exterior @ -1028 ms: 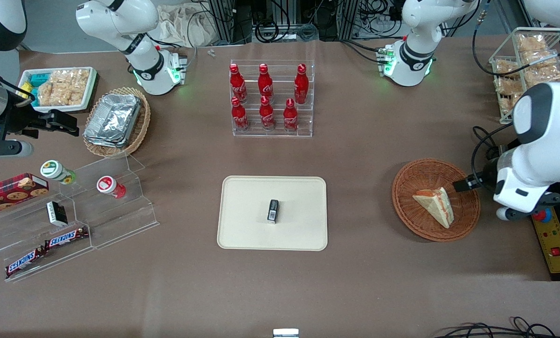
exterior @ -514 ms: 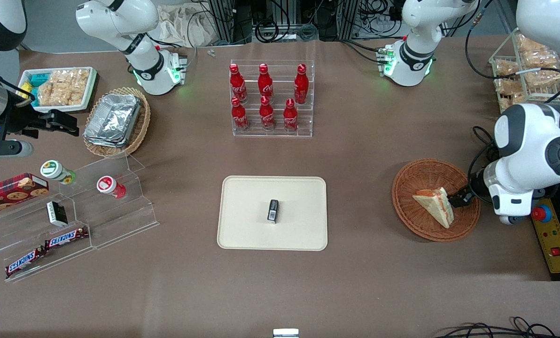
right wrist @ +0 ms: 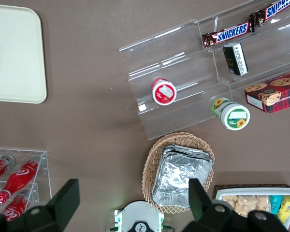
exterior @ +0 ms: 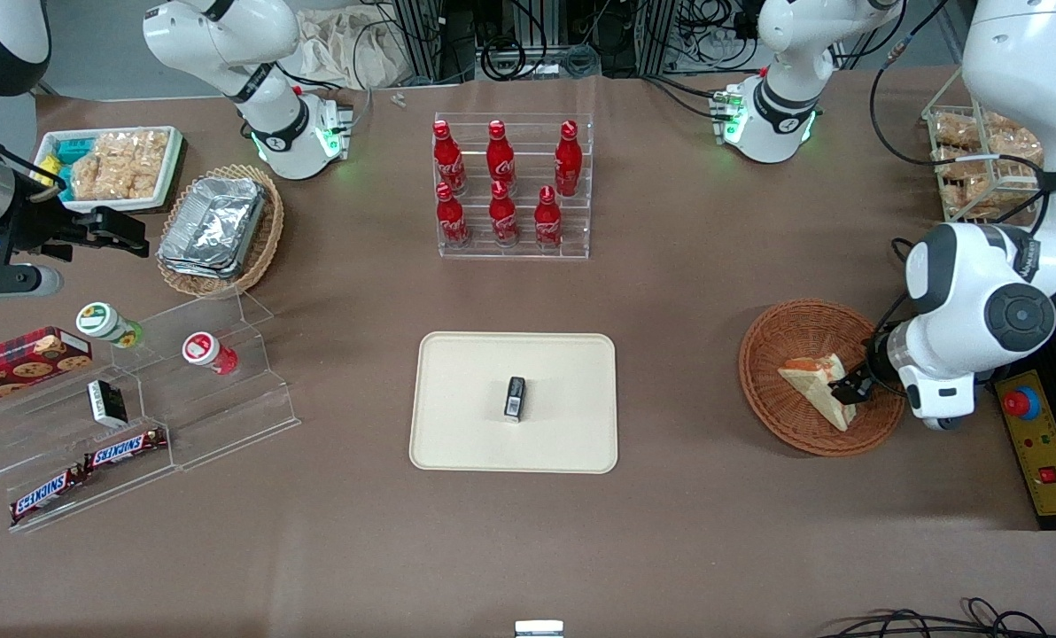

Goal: Place sandwich from basket to tray
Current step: 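Lower the left gripper and grasp the wrapped sandwich wedge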

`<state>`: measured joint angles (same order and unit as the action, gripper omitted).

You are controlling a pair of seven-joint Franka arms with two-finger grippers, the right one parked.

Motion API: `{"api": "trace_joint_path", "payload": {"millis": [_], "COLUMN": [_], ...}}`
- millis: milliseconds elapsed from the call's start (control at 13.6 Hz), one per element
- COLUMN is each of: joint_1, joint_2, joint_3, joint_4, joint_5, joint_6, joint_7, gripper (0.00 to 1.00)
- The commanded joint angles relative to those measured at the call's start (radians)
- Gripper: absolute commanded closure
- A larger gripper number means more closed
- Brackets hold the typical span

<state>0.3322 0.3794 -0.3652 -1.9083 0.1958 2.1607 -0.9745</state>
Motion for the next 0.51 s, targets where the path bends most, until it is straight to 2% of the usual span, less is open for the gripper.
{"api": "trace_joint_path", "payload": {"millis": [0, 440], "joint_1": [-0.001, 0.001], "joint_2": [0.007, 0.012], "joint_3": [-0.004, -0.004], "joint_4": [-0.02, -0.086], "joint_5": [0.028, 0.053], "joint_6": [0.039, 0.092], "joint_7": [-0.038, -0.039], "gripper": [0.0, 0.0]}}
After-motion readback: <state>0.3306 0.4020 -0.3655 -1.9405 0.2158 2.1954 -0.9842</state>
